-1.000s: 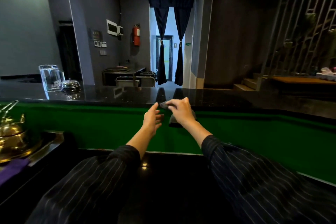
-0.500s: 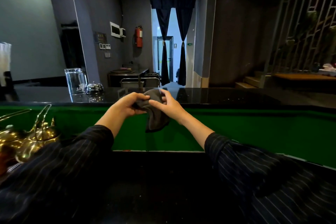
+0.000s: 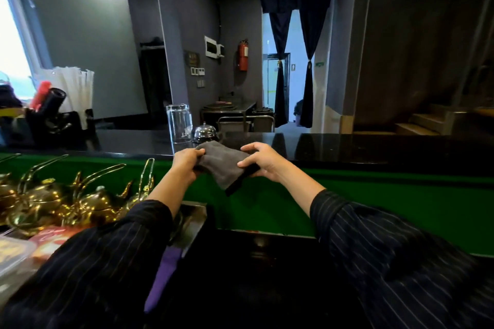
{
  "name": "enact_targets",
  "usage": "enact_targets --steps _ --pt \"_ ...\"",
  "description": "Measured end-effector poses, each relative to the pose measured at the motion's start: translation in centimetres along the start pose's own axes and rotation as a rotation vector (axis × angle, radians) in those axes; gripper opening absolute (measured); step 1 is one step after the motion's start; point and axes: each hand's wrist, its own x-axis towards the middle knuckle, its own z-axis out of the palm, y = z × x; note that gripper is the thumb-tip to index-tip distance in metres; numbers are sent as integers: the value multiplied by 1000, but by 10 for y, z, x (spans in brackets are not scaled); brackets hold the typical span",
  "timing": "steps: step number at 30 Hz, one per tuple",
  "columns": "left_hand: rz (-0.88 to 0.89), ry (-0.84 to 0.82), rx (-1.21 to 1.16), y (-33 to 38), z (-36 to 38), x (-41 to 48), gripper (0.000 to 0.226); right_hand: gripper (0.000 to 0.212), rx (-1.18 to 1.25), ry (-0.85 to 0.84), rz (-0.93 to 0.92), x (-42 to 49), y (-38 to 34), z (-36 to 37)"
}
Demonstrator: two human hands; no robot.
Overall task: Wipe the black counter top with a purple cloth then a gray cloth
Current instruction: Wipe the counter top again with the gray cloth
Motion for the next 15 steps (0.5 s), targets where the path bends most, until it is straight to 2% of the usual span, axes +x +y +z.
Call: enact_targets --steps 4,7,11,15 --pt "165 209 264 21 -29 42 7 43 -208 135 -156 60 -21 26" --pt "310 288 537 33 -38 62 17 34 -386 233 -242 97 -28 40" --pt "358 343 761 37 -45 92 15 36 -589 266 -342 135 -25 58" --pt "356 397 917 35 -53 121 15 27 -674 264 -376 168 -12 74"
